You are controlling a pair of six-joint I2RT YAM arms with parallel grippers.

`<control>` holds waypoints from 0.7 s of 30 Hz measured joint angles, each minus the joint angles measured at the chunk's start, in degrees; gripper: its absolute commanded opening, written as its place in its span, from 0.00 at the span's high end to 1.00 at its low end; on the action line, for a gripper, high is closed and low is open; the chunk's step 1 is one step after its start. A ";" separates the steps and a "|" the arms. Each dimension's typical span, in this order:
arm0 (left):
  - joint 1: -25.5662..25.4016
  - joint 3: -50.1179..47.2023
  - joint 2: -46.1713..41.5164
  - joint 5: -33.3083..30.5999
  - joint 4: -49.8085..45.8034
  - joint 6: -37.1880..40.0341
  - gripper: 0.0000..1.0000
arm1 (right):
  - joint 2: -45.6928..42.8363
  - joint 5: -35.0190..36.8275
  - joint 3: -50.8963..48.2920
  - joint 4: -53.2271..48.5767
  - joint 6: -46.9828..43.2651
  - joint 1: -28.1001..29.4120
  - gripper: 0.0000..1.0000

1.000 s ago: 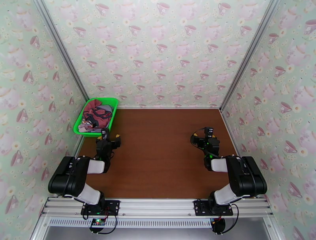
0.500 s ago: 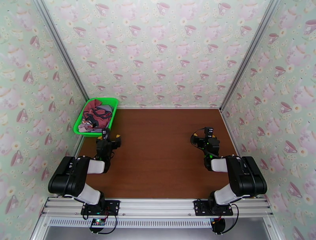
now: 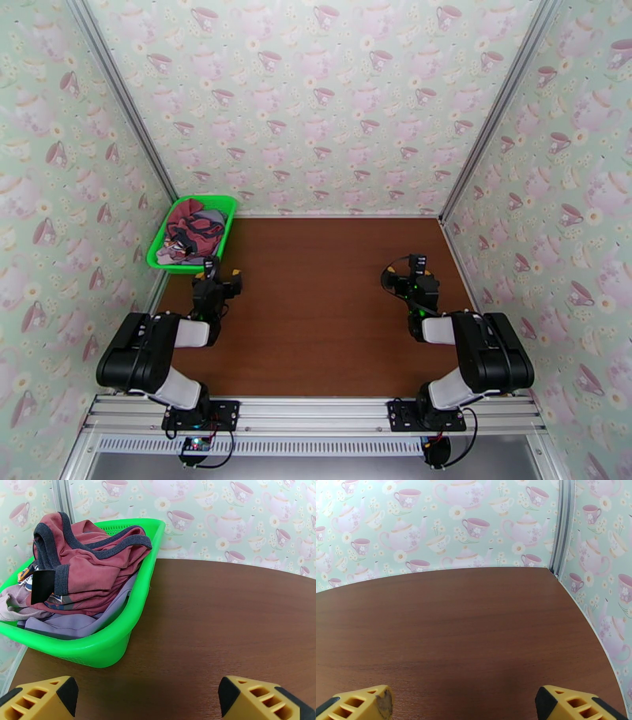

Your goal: Fold and stack the mixed laundry pile

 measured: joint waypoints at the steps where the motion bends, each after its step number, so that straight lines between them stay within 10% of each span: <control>1: 0.00 0.00 0.00 0.00 0.00 0.00 0.00 | 0.00 0.00 0.00 0.02 0.00 0.00 0.00; 16: 0.55 0.00 0.00 0.17 -0.31 -0.07 0.00 | -0.33 -0.07 0.00 -0.28 -0.02 0.07 0.00; 21: -3.08 1.29 -12.37 -6.10 -13.90 -0.11 0.04 | -17.16 -0.48 9.18 -30.25 1.64 0.94 0.00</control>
